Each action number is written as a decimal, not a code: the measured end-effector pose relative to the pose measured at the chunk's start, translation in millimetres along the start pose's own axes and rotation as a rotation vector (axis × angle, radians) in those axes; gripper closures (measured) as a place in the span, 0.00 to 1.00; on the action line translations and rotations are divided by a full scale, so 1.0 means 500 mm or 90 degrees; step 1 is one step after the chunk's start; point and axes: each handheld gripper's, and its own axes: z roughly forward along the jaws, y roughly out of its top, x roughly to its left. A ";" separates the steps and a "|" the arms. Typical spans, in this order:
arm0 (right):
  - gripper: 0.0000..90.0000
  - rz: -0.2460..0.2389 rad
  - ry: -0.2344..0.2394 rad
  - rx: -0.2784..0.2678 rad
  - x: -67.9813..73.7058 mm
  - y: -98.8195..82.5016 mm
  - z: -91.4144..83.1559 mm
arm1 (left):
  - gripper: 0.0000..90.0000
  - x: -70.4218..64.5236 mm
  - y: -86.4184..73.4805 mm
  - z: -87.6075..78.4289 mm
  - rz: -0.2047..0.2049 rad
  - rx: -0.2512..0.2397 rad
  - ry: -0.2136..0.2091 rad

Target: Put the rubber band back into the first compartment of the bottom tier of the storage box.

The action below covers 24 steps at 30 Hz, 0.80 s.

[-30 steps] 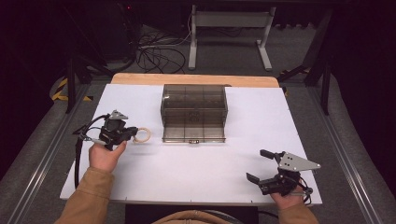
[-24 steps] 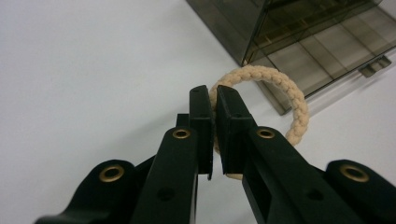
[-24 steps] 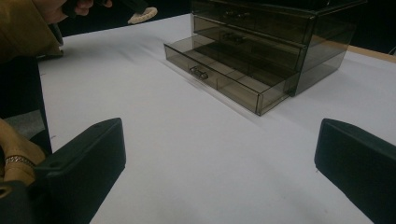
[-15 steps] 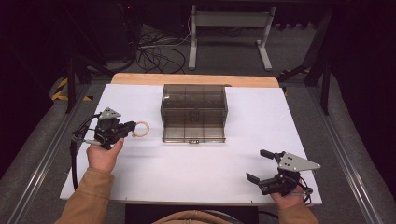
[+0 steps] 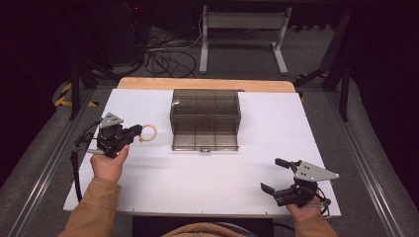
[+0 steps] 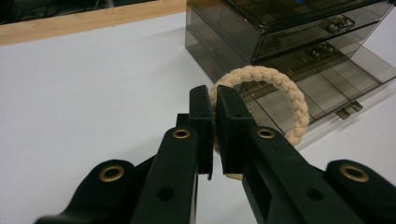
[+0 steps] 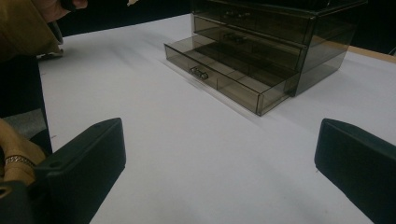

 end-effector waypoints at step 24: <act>0.03 0.000 0.002 0.000 0.001 0.000 0.002 | 0.95 -0.036 0.032 0.013 0.018 -0.017 -0.021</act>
